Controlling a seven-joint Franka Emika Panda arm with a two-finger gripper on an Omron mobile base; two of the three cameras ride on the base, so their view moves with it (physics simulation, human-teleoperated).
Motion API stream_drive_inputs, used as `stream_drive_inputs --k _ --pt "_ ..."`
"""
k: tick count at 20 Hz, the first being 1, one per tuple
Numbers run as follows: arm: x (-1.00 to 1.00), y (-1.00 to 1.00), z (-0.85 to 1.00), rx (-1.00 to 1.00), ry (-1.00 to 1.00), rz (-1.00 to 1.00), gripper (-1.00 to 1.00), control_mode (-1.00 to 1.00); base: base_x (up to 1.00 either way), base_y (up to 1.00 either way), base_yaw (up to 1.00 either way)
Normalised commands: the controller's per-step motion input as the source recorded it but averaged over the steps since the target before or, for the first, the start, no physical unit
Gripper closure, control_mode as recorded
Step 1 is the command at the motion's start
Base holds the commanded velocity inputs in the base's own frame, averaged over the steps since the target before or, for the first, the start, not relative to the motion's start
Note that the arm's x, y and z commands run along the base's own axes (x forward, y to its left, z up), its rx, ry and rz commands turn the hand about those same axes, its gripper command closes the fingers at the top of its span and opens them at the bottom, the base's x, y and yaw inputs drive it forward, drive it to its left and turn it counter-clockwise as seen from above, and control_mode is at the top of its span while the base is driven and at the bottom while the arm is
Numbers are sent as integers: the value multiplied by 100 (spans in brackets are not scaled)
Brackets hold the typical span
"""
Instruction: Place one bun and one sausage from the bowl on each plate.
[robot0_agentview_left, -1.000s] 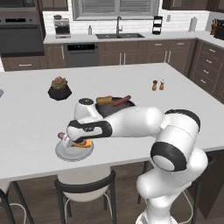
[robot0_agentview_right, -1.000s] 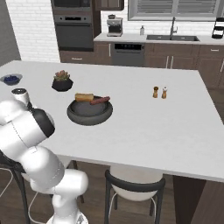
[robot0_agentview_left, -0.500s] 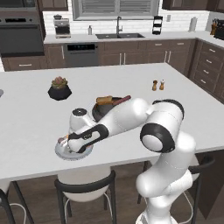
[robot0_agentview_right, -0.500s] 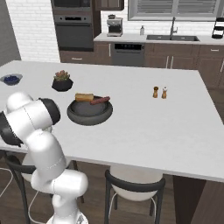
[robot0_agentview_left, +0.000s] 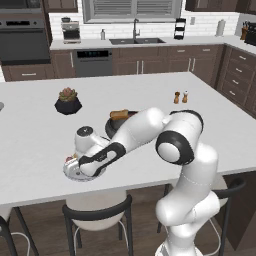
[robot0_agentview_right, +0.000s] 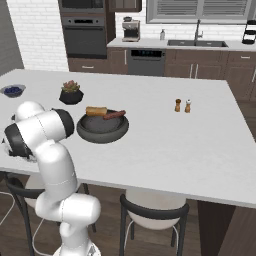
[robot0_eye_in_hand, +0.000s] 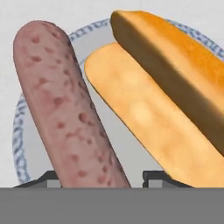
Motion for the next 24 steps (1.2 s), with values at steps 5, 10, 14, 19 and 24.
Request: stream_drive_inputs --k 5,10,14,19,24 --pt "-16 0 26 0 -6 -9 -100 -100 0 0 0" --pt "-34 -16 84 1 -1 -8 -100 -100 0 0 0" --pt "-37 -68 100 13 4 -4 -100 -100 0 0 0" --pt "30 -99 98 11 6 -9 -100 -100 0 0 0" --pt "78 -100 67 7 6 -9 -100 -100 0 0 0"
